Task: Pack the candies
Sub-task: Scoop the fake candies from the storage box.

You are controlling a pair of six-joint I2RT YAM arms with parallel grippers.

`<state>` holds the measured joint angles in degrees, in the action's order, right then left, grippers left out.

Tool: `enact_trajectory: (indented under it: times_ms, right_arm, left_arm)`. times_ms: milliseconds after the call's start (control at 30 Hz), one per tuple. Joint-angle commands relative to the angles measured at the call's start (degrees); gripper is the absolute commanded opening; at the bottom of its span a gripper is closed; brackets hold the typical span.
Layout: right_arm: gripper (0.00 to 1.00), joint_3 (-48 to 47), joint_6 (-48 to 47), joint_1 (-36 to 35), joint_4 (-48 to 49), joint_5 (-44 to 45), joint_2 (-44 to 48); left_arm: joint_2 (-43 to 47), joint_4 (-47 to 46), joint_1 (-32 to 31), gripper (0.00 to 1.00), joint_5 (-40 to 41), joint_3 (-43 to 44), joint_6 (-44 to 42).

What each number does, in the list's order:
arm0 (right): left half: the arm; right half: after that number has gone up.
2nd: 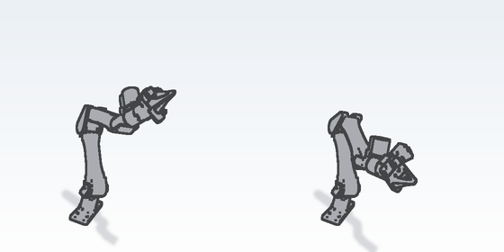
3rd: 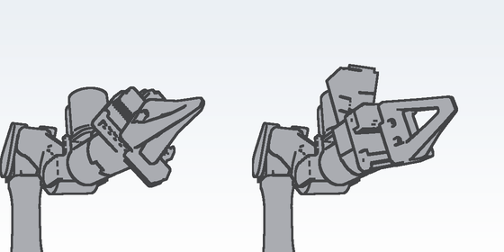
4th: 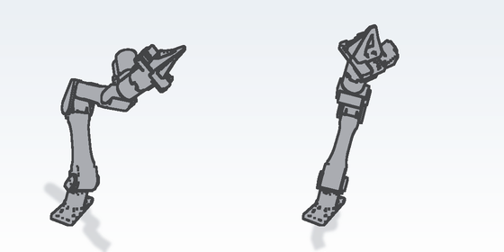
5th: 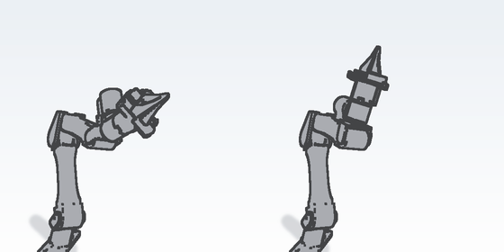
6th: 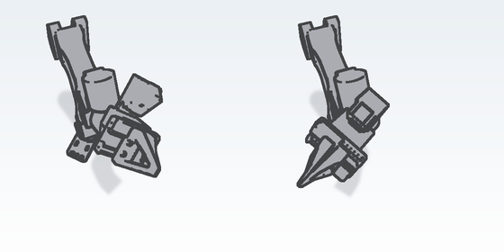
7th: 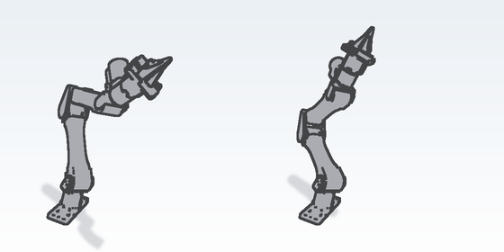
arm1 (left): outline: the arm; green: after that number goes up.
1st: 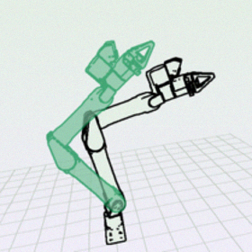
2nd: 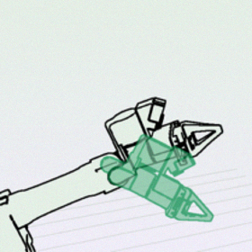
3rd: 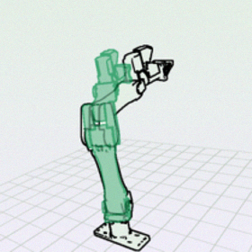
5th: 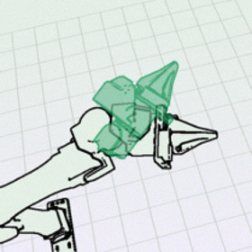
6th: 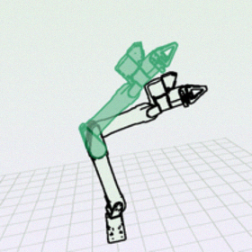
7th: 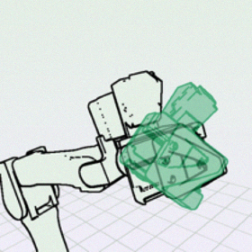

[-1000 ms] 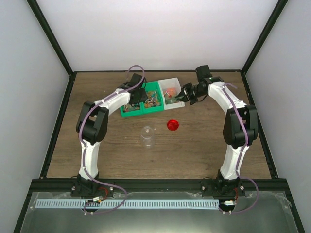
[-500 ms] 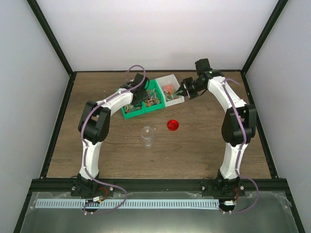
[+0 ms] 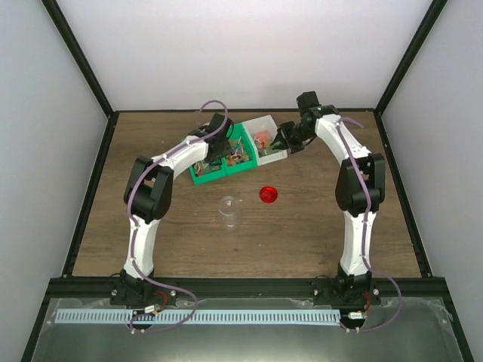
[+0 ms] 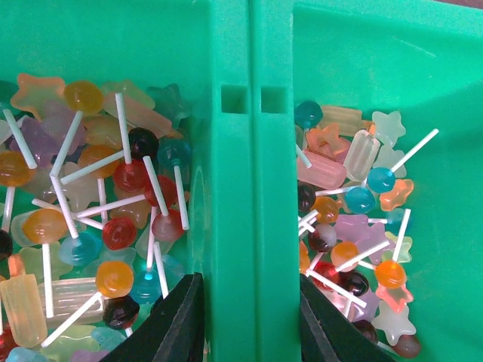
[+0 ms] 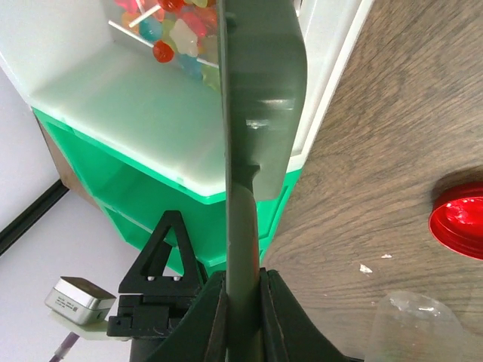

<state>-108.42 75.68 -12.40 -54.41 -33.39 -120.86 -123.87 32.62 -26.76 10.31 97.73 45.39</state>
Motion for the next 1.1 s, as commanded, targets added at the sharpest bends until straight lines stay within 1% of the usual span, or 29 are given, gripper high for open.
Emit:
enact_trajectory:
  times_ms: [0, 100, 233, 367, 433, 500, 600, 667, 733, 867, 967, 1033, 1067]
  right_arm:
    - [0.01, -2.19, -0.2, -0.06, -4.4, 3.05, -3.05]
    - [0.01, -2.12, -0.08, -0.11, -3.33, 4.14, -4.5]
    - [0.01, -3.09, -0.48, -0.11, -1.47, 3.33, -8.66]
    - [0.01, -2.09, -1.33, 0.1, 3.9, 0.6, -11.74]
    - [0.01, 0.25, -1.28, 0.33, 8.96, -1.78, -12.28]
    - [0.01, 3.86, -0.36, 0.34, 14.86, -2.21, -11.71]
    - [0.01, 11.31, 1.54, 0.82, 28.42, -5.55, -10.1]
    - [0.01, 17.31, 3.56, 1.29, 41.31, -9.08, -9.03]
    - [0.01, 19.85, 5.05, 1.81, 45.79, -9.88, -8.45]
    - [0.01, 17.57, 2.12, 2.38, 42.29, -10.23, -6.8]
    - [0.01, 17.83, 2.23, 2.55, 41.54, -10.44, -4.49]
    - [0.01, 15.44, 1.5, 2.56, 34.11, -8.89, -3.46]
    - [0.01, 13.25, 0.34, 2.48, 28.53, -6.24, -3.16]
  left_arm:
    - [-3.71, 1.39, -0.52, 0.04, -5.56, 1.4, 5.34]
    - [-4.4, 1.71, -0.59, 0.04, -6.33, 1.94, 5.52]
    - [-6.49, 3.38, -0.5, 0.04, -7.71, 3.99, 4.81]
    - [-7.26, 5.08, -0.57, 0.04, -8.5, 5.38, 3.33]
    - [-7.37, 4.77, -0.53, 0.04, -9.77, 5.2, 2.29]
    - [-7.72, 4.91, -0.54, 0.04, -10.76, 5.23, 1.83]
    - [-7.96, 5.25, -0.55, 0.04, -11.58, 5.32, 1.39]
    - [-7.96, 5.47, -0.5, 0.04, -12.01, 5.36, 1.12]
    - [-7.92, 5.78, -0.49, 0.04, -11.72, 5.3, 1.32]
    - [-7.87, 5.86, -0.38, 0.04, -9.87, 5.93, 2.22]
    - [-8.24, 4.15, -0.22, 0.04, -11.11, 6.13, 3.16]
    - [-8.94, 3.88, -0.15, 0.04, -11.51, 6.81, 4.14]
    - [-9.13, 4.1, -0.19, 0.04, -11.08, 7.11, 4.38]
